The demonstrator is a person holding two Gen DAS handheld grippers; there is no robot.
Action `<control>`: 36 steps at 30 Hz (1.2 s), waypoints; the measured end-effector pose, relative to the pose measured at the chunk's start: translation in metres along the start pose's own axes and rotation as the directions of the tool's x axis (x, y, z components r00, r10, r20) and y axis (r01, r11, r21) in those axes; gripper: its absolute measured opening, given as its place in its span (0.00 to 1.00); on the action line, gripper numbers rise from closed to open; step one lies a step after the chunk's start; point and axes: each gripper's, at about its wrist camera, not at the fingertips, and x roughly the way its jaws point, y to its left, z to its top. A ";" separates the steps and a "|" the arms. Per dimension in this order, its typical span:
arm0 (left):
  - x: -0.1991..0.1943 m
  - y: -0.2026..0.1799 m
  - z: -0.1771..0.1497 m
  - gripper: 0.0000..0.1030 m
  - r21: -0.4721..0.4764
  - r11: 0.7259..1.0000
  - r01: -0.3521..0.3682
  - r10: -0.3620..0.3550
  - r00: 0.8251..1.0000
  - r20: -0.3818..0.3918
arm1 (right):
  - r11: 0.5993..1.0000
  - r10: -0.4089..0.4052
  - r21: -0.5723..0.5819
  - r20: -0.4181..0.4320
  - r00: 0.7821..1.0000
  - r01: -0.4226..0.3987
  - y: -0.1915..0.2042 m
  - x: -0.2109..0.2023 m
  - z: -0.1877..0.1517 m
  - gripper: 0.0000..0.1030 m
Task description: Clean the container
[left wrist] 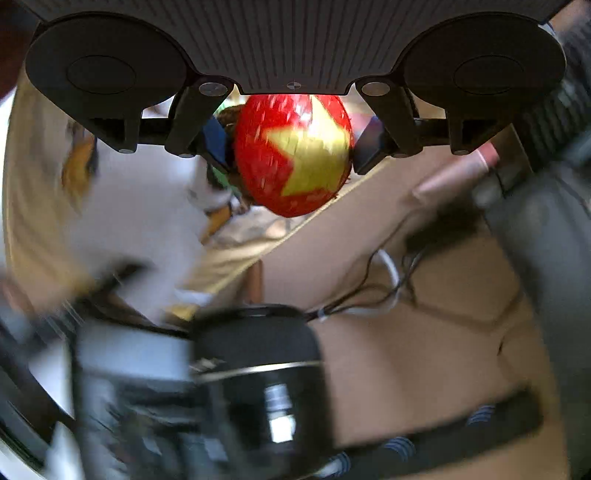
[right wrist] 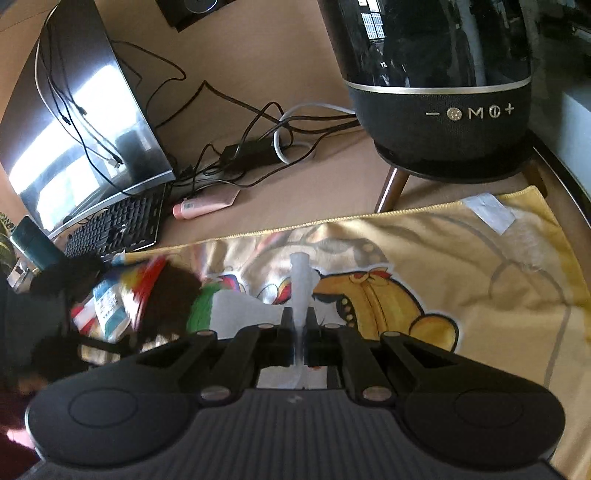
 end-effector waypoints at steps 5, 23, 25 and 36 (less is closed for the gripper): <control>-0.016 -0.015 -0.031 0.78 0.097 0.995 0.014 -0.009 0.999 -0.048 | 0.999 0.051 -0.012 -0.002 0.999 -0.051 0.016 0.009 0.010 0.05; -0.013 -0.005 -0.031 0.90 -0.053 0.998 0.028 -0.033 0.996 -0.088 | 0.947 0.144 -0.272 -0.110 0.983 -0.170 0.111 0.043 -0.016 0.18; -0.011 -0.004 -0.030 0.90 -0.063 0.997 0.039 -0.045 0.994 -0.095 | 0.939 0.111 -0.314 -0.110 0.988 -0.140 0.108 0.035 -0.022 0.35; -0.005 -0.001 -0.030 0.90 -0.119 0.992 0.048 -0.063 0.991 -0.120 | 0.880 0.068 -0.454 -0.178 0.982 -0.143 0.111 0.020 -0.048 0.09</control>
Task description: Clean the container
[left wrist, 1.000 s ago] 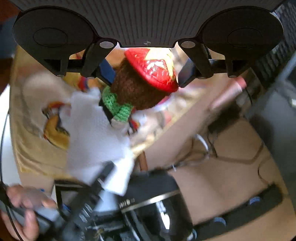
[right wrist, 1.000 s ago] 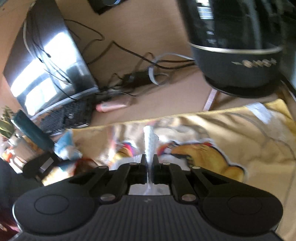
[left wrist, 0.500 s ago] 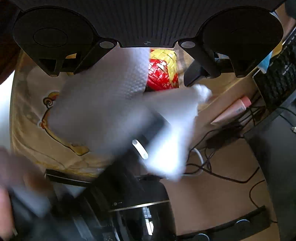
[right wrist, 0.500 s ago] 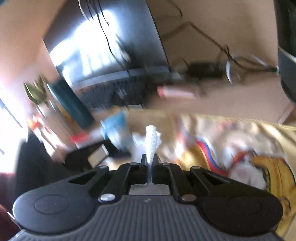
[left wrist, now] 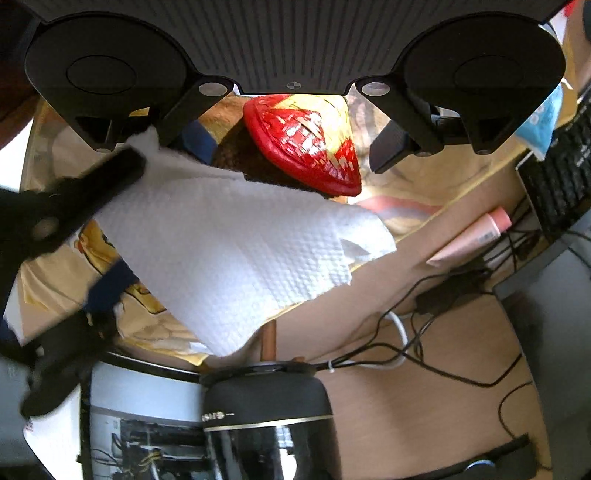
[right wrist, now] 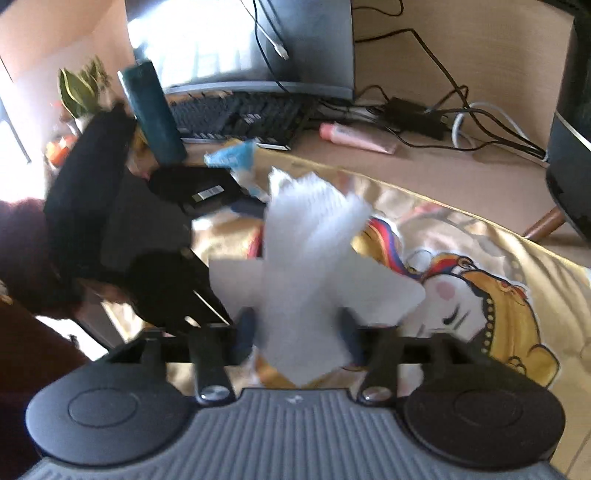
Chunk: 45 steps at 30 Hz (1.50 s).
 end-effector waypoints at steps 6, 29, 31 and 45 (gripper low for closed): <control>-0.001 0.000 0.001 0.91 -0.003 1.000 0.007 -0.007 1.000 -0.004 | 0.992 0.036 0.114 0.139 0.990 -0.052 -0.006 -0.015 0.024 0.05; 0.003 -0.009 0.003 0.91 0.037 0.999 0.016 -0.015 0.999 -0.037 | 0.991 -0.132 0.034 0.106 0.986 0.129 -0.020 -0.018 0.017 0.75; 0.004 -0.010 0.003 0.91 0.038 0.999 0.018 -0.016 0.999 -0.042 | 0.994 -0.100 0.060 0.116 0.988 0.094 -0.027 -0.009 0.024 0.75; 0.003 -0.021 -0.001 0.91 0.056 0.998 0.004 0.001 0.997 -0.077 | 0.943 0.118 0.314 -0.003 0.993 -0.111 -0.068 0.045 0.015 0.08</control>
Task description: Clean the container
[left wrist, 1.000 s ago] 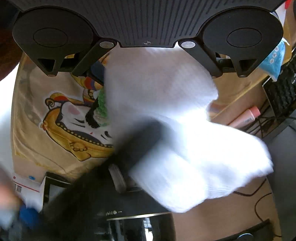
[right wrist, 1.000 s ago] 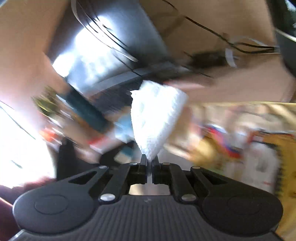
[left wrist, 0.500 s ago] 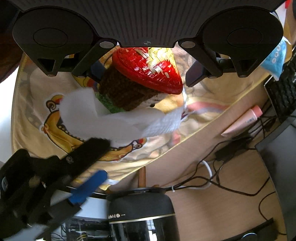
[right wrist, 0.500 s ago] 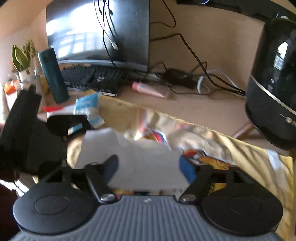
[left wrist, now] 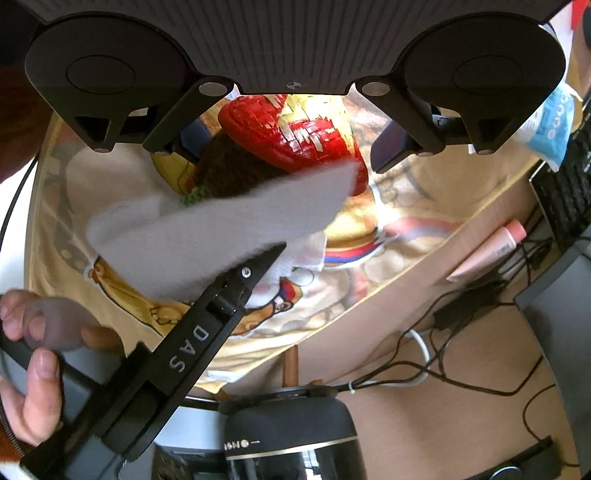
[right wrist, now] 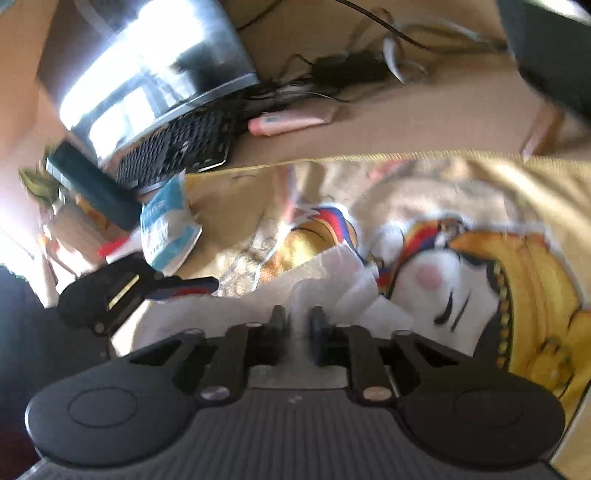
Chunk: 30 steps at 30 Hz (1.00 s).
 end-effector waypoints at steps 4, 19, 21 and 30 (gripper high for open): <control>0.001 -0.001 0.000 0.92 0.003 1.000 0.001 -0.001 1.000 -0.004 | 0.998 0.060 0.031 0.044 0.997 -0.062 0.007 -0.015 0.006 0.07; 0.009 0.008 0.010 0.85 0.005 1.000 0.012 -0.012 1.000 0.004 | 0.994 -0.100 -0.037 0.030 0.995 0.101 0.007 -0.048 -0.024 0.06; 0.010 0.009 0.012 0.83 -0.001 1.000 0.024 -0.024 1.000 0.001 | 0.992 -0.127 0.019 0.057 0.990 0.126 -0.008 -0.056 -0.027 0.06; 0.024 0.011 0.036 0.78 -0.031 0.999 0.031 -0.031 0.999 -0.019 | 0.979 -0.176 0.124 0.119 0.977 0.161 -0.044 -0.072 -0.033 0.10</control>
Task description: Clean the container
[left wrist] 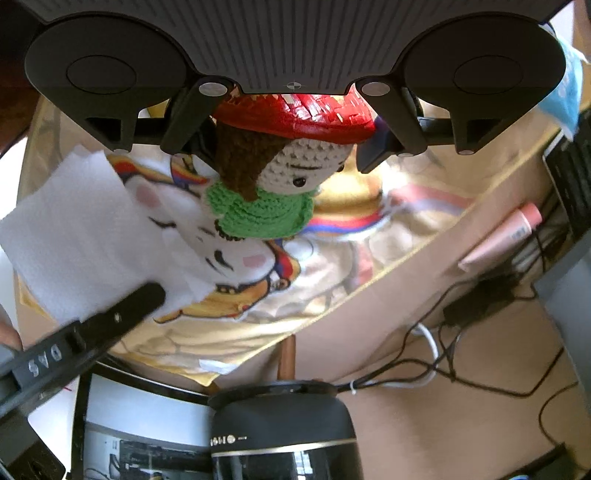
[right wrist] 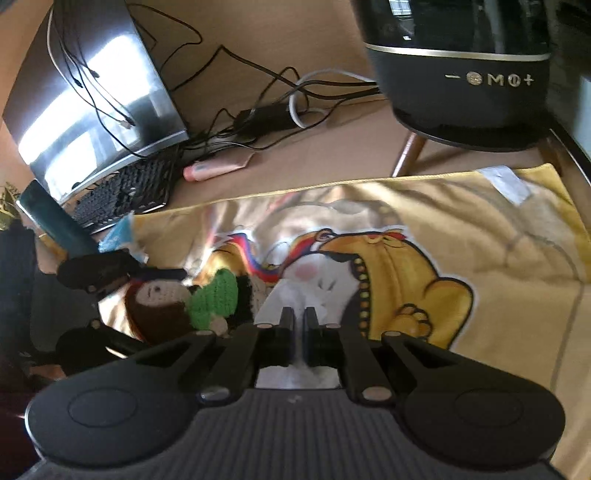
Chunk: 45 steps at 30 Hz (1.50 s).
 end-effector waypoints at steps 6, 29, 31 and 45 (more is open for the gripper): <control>0.010 -0.005 0.012 0.79 0.032 0.999 -0.018 0.019 1.000 -0.012 | 0.990 -0.104 -0.107 -0.068 0.992 0.097 0.007 0.008 -0.017 0.58; -0.024 0.014 -0.023 0.92 -0.217 0.976 0.012 -0.016 1.000 -0.017 | 0.964 0.265 0.031 -0.027 0.964 -0.264 0.052 0.013 0.026 0.11; -0.022 0.009 -0.027 0.92 -0.215 0.977 0.011 -0.019 0.999 -0.035 | 0.919 0.385 0.092 -0.001 0.923 -0.384 0.059 0.020 0.037 0.11; -0.023 0.003 -0.032 0.94 -0.195 0.981 0.004 -0.016 0.998 -0.063 | 0.991 0.135 0.012 -0.071 0.988 -0.134 0.067 0.039 0.021 0.11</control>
